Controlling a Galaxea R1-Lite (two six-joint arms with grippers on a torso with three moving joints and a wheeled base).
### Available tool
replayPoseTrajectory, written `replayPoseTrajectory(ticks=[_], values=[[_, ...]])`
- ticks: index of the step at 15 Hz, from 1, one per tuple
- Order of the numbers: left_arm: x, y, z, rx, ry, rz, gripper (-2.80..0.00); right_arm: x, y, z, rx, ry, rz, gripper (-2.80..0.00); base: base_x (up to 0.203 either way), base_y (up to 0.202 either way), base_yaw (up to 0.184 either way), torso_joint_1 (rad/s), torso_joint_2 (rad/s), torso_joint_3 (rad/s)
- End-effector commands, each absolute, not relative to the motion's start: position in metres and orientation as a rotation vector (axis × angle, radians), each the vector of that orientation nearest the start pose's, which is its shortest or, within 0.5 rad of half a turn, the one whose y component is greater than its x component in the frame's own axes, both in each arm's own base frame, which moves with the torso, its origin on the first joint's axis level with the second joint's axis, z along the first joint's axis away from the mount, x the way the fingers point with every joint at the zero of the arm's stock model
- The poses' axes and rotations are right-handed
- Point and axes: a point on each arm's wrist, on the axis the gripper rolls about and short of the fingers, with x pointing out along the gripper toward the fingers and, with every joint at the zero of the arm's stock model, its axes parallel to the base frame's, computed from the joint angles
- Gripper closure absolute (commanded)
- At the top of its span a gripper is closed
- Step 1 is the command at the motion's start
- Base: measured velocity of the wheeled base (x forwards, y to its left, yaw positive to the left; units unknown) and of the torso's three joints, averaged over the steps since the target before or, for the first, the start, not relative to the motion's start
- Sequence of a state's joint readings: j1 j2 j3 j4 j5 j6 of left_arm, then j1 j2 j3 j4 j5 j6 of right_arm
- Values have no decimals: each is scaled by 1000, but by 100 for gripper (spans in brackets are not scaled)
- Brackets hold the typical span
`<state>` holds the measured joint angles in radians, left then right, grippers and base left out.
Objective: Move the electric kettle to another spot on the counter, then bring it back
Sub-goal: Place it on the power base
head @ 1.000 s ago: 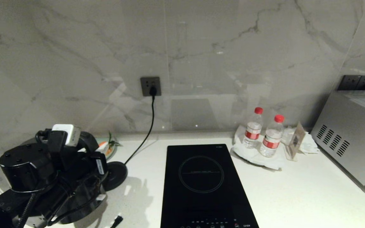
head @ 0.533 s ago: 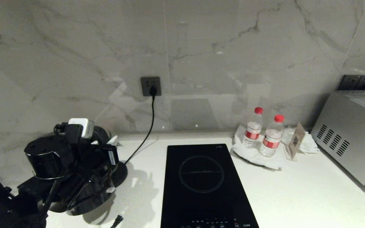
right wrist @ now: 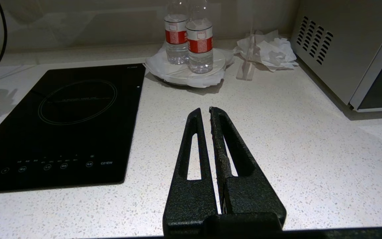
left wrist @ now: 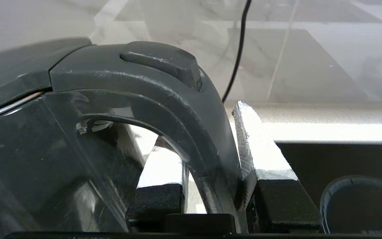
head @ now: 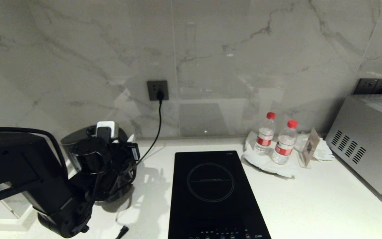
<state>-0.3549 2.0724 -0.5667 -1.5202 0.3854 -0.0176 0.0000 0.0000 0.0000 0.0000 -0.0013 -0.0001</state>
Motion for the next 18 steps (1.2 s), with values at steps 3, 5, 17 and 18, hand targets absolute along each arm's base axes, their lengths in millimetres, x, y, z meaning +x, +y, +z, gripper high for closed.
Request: replayPoseTrajectory(ticks=[3, 5, 17, 18], values=[[355, -121, 74, -20, -43, 106, 0, -23, 0, 75, -1, 3, -2, 0, 0, 0, 0, 0, 0, 0], [367, -123, 71, -11, -62, 117, 0, -23, 0, 75, -2, 0, -2, 0, 0, 0, 0, 0, 0, 0], [379, -104, 35, 45, 30, 170, 0, -23, 0, 75, -2, 1, -2, 0, 0, 0, 0, 0, 0, 0], [374, -105, 35, 47, 39, 165, 0, -23, 0, 75, -2, 0, -2, 0, 0, 0, 0, 0, 0, 0]])
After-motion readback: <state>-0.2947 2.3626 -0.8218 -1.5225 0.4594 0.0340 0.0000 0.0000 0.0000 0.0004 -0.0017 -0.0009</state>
